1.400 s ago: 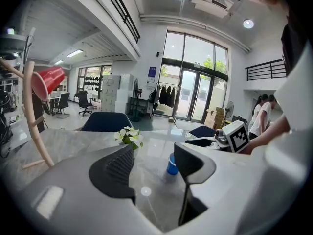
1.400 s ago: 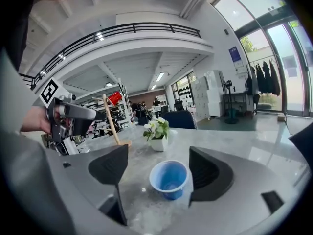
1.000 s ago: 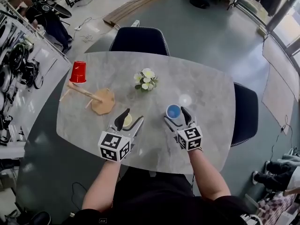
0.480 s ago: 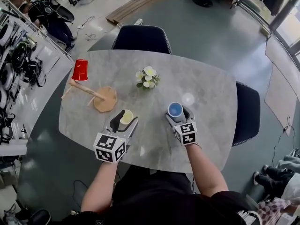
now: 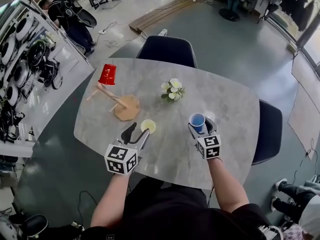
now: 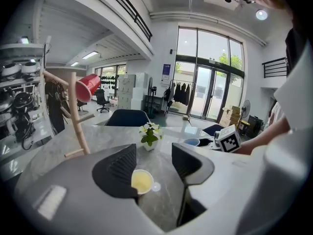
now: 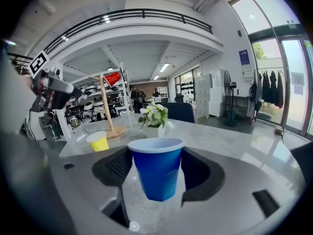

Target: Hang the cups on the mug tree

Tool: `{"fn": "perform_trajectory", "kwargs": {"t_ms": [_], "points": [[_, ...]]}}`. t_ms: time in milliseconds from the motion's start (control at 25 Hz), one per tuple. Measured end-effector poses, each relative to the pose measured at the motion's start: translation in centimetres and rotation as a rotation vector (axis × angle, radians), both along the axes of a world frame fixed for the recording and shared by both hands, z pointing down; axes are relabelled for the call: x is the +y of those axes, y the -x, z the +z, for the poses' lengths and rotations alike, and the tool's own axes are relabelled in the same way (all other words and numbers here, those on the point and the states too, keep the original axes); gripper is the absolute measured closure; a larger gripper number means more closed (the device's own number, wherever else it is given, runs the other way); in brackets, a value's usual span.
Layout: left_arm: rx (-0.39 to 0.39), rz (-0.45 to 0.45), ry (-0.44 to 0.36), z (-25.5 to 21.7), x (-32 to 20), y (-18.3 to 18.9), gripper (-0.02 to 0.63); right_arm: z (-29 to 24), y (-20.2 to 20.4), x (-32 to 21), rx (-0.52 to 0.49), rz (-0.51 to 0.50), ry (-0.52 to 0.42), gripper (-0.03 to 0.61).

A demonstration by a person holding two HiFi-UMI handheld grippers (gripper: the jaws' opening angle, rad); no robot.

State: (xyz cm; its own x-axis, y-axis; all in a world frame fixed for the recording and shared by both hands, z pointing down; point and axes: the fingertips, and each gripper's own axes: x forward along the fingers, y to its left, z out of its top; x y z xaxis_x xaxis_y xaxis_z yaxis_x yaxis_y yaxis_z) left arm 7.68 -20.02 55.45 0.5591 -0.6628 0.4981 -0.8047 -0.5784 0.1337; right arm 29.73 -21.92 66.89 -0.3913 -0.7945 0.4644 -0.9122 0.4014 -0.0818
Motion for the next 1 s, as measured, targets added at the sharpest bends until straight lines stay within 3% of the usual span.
{"fn": "perform_trajectory", "kwargs": {"t_ms": [320, 720, 1000], "points": [[0.066, -0.043, -0.035, -1.3, 0.8, 5.5, 0.379, -6.8, 5.2, -0.7, -0.016, -0.033, -0.106, 0.262], [0.104, -0.034, -0.135, -5.5, -0.2, 18.4, 0.394, -15.4, 20.7, -1.5, -0.070, -0.074, -0.225, 0.264], [0.120, -0.005, -0.154, -6.3, -0.1, 25.0, 0.394, -17.7, 28.1, -0.7, -0.091, -0.045, -0.237, 0.264]]}}
